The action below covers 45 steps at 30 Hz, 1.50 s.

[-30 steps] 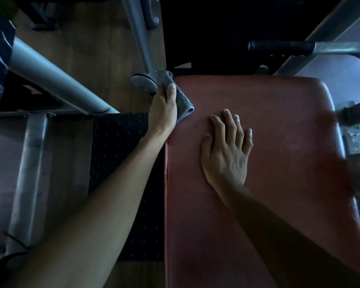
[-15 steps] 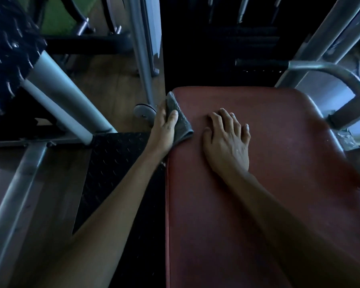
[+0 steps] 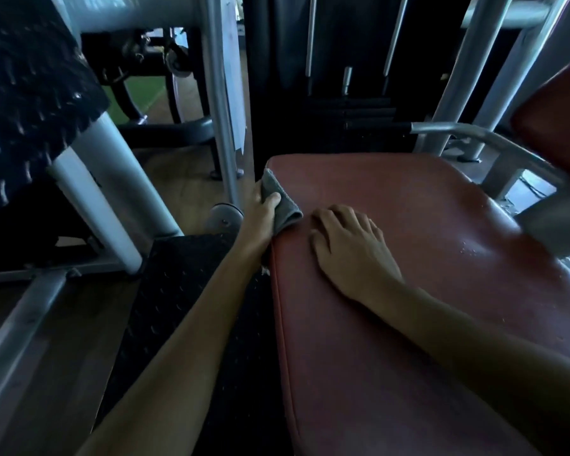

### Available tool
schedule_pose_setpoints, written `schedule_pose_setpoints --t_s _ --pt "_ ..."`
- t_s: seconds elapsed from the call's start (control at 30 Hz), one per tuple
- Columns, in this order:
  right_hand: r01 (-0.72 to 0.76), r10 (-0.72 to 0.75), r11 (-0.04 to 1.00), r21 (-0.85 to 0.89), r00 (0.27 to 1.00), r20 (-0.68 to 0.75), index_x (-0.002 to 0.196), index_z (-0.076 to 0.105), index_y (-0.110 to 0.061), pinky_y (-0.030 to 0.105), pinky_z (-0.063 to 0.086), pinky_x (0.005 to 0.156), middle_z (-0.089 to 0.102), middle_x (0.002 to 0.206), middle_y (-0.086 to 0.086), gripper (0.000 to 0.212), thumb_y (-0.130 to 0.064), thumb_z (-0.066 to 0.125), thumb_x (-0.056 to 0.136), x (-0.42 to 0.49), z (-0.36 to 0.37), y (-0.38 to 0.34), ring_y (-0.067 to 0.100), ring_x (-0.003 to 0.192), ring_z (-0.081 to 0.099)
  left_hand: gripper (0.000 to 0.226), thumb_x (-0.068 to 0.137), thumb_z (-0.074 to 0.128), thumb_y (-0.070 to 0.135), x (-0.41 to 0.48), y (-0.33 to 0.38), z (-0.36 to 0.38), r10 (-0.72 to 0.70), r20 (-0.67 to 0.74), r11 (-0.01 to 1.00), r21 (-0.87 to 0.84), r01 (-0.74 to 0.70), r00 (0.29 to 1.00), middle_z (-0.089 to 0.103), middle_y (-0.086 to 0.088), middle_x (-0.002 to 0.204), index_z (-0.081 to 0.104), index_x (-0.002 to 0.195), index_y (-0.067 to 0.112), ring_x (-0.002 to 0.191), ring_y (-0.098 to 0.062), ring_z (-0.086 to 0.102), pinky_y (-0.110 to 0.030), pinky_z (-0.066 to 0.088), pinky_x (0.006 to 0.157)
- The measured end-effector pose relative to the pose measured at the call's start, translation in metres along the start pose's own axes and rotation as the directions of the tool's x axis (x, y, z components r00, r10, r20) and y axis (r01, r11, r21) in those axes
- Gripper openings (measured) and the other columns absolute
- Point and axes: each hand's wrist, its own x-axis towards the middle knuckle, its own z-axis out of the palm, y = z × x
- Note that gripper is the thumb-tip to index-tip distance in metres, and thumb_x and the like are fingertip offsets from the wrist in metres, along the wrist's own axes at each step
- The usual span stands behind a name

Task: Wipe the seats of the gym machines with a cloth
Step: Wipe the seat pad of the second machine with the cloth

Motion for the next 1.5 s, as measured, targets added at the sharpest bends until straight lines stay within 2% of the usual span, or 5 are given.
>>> schedule_pose_setpoints --t_s 0.27,0.43,0.6,0.73,1.5 --pt "-0.113 0.11 0.993 0.022 0.988 0.111 0.146 0.039 -0.023 0.043 0.025 0.115 0.036 0.151 0.003 0.045 -0.038 0.031 0.104 -0.039 -0.019 -0.017 0.028 0.138 0.035 0.026 0.104 0.04 0.015 -0.043 0.013 0.008 -0.033 -0.042 0.999 0.005 0.033 0.999 0.053 0.005 0.09 0.046 0.129 0.019 0.083 -0.013 0.056 -0.016 0.049 0.068" --pt "-0.156 0.152 0.987 0.04 0.984 0.095 0.144 0.037 -0.032 0.036 0.022 0.116 0.034 0.15 -0.007 0.043 -0.044 0.033 0.103 -0.1 -0.033 -0.015 0.02 0.139 0.033 0.047 0.102 0.042 0.02 -0.095 -0.01 0.004 -0.035 0.008 0.999 -0.024 0.035 0.999 0.055 -0.007 0.13 0.033 0.147 0.029 0.115 -0.025 0.057 -0.043 0.047 0.1" --pt "-0.105 0.102 0.992 0.072 0.994 0.032 0.146 0.032 -0.036 0.033 0.012 0.121 0.03 0.152 -0.015 0.044 -0.047 0.026 0.104 -0.123 -0.026 -0.007 0.01 0.145 0.022 0.04 0.104 0.038 0.013 -0.084 0.005 0.005 -0.038 -0.035 0.998 -0.06 0.036 0.999 0.055 -0.027 0.121 0.039 0.144 0.005 0.08 -0.018 0.061 -0.022 0.053 0.066" --pt "-0.094 0.094 0.995 0.038 0.996 0.005 0.147 0.034 -0.031 0.037 0.015 0.122 0.033 0.152 -0.008 0.045 -0.044 0.027 0.104 -0.122 -0.021 -0.008 0.015 0.145 0.024 0.049 0.103 0.042 0.022 -0.153 -0.005 0.004 -0.092 -0.018 0.986 -0.143 0.088 0.996 0.05 -0.006 0.144 0.032 0.151 0.028 0.117 -0.019 0.06 -0.034 0.05 0.099" --pt "-0.096 0.095 0.995 0.025 0.995 0.044 0.152 0.028 -0.03 0.039 0.012 0.123 0.022 0.161 -0.004 0.049 -0.045 0.023 0.105 -0.127 -0.023 -0.009 0.019 0.149 0.019 0.052 0.099 0.047 0.029 -0.215 -0.004 0.005 -0.1 0.006 0.949 -0.3 0.097 0.995 0.051 0.003 0.145 0.034 0.149 0.037 0.123 -0.016 0.059 -0.041 0.047 0.105"
